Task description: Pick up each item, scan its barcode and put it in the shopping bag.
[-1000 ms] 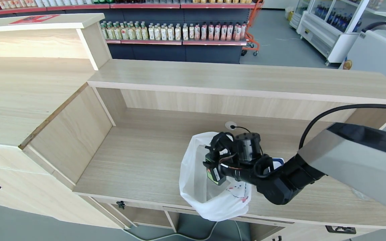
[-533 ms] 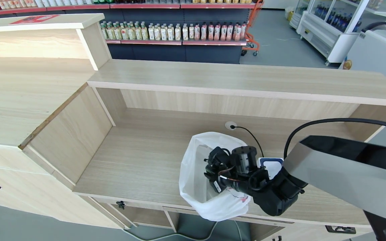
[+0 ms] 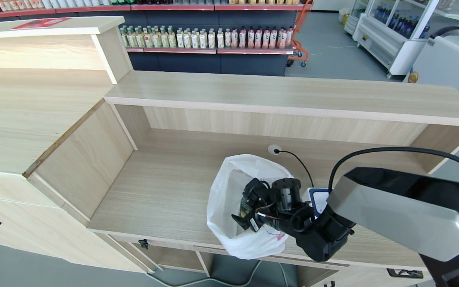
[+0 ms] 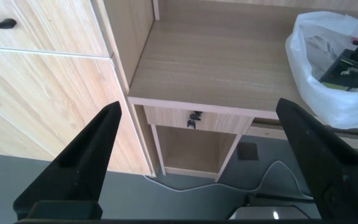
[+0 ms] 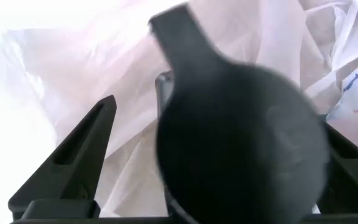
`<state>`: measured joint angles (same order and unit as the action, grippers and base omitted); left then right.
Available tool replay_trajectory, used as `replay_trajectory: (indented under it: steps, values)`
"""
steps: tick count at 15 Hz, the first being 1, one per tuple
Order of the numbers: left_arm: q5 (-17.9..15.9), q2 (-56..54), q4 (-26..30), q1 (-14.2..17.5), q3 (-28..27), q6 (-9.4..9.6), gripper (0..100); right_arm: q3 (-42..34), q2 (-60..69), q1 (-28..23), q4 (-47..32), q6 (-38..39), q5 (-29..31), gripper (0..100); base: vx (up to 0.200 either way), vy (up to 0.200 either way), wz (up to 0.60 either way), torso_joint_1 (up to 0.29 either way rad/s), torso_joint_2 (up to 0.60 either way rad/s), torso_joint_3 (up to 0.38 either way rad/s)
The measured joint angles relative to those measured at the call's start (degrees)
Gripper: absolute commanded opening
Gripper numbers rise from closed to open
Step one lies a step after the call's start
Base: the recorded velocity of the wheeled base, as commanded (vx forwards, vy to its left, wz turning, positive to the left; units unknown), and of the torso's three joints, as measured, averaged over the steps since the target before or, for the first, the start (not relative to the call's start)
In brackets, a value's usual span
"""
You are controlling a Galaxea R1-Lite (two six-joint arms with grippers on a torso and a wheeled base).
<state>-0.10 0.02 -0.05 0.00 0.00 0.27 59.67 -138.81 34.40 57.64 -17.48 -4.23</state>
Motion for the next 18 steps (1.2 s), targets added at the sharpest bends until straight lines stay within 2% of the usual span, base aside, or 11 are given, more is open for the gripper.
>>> replay_trajectory:
  steps: [4, 8, 12, 18]
  values:
    - [0.0, 0.0, 0.0, 0.0, 0.0, -0.02, 100, 0.79, 4.47, 0.02, -0.95, 5.69, -0.11, 100, 0.0, 0.0, 0.0, 0.0, 0.0, 0.0]
    - [0.02, 0.0, 0.05, 0.0, 0.0, -0.27, 100, -3.01, 12.3, -0.72, -5.36, 13.9, -0.06, 100, 0.0, 0.0, 0.0, 0.0, 0.0, 0.0]
    - [0.05, 0.0, 0.05, 0.0, 0.0, -0.27, 100, -13.9, 22.8, -3.93, -7.22, 19.15, -0.15, 100, 0.0, 0.0, 0.0, 0.0, 0.0, 0.0]
    - [0.1, 0.0, 0.07, -0.02, 0.0, -0.27, 100, -30.33, 38.21, -14.46, -7.34, 26.12, -1.27, 100, 0.0, -0.2, 0.0, 0.002, 0.0, 0.002]
